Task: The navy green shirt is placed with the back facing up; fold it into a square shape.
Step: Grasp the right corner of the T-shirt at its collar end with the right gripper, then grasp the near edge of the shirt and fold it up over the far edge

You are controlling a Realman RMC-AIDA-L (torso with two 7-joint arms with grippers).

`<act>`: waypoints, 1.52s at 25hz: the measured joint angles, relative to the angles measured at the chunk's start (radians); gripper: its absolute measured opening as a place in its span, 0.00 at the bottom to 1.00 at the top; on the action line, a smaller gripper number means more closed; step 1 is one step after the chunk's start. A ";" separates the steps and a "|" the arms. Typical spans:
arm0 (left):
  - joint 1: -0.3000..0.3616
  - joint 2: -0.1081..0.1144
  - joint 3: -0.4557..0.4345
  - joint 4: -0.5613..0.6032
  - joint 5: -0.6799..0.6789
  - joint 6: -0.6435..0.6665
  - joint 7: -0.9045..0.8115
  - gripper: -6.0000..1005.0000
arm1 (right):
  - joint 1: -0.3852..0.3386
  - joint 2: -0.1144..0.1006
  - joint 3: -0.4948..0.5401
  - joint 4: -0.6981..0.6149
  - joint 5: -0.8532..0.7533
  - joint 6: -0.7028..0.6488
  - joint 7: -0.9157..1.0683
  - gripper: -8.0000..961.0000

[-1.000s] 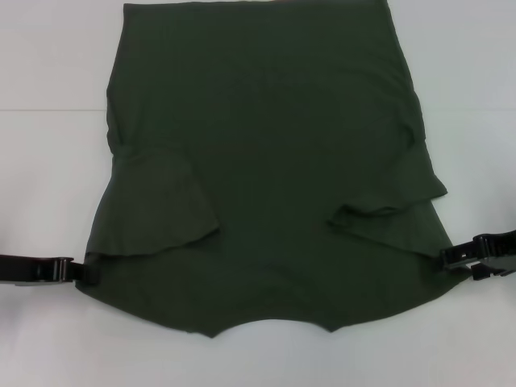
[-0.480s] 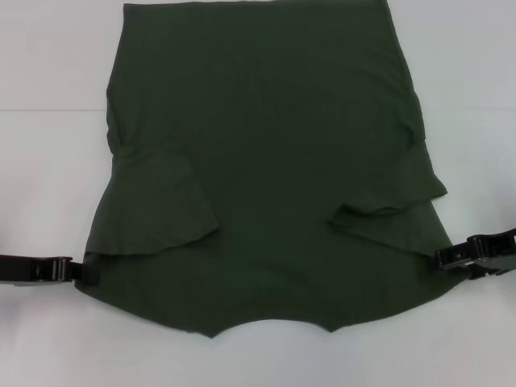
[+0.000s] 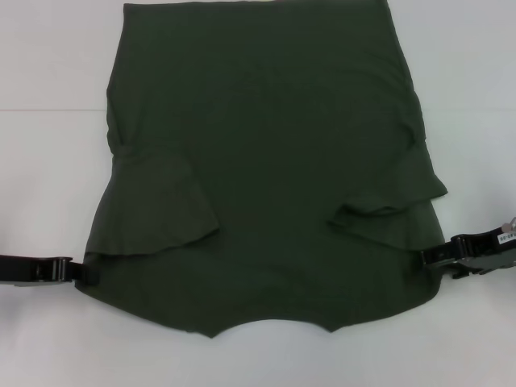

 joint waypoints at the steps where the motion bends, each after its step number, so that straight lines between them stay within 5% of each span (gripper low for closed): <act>1: 0.000 0.000 0.000 0.000 0.000 0.000 0.000 0.04 | 0.001 0.002 0.000 0.000 0.001 0.000 -0.003 0.98; 8: 0.002 -0.002 -0.009 0.002 0.000 0.000 0.005 0.04 | 0.001 0.002 0.009 -0.002 0.002 0.012 0.011 0.97; 24: 0.000 0.000 -0.009 0.003 0.000 0.001 0.005 0.04 | 0.009 0.002 0.000 -0.002 -0.003 0.026 0.014 0.55; 30: -0.001 0.000 -0.009 0.005 0.000 0.001 0.005 0.04 | 0.009 0.001 0.000 -0.002 -0.004 0.026 0.014 0.30; 33: -0.001 0.000 -0.009 0.005 0.000 0.002 0.005 0.04 | 0.009 0.001 0.000 -0.002 -0.004 0.026 0.011 0.09; 38: -0.002 0.001 -0.009 0.005 0.000 0.010 0.005 0.04 | 0.009 -0.002 0.001 -0.002 -0.003 0.025 0.006 0.09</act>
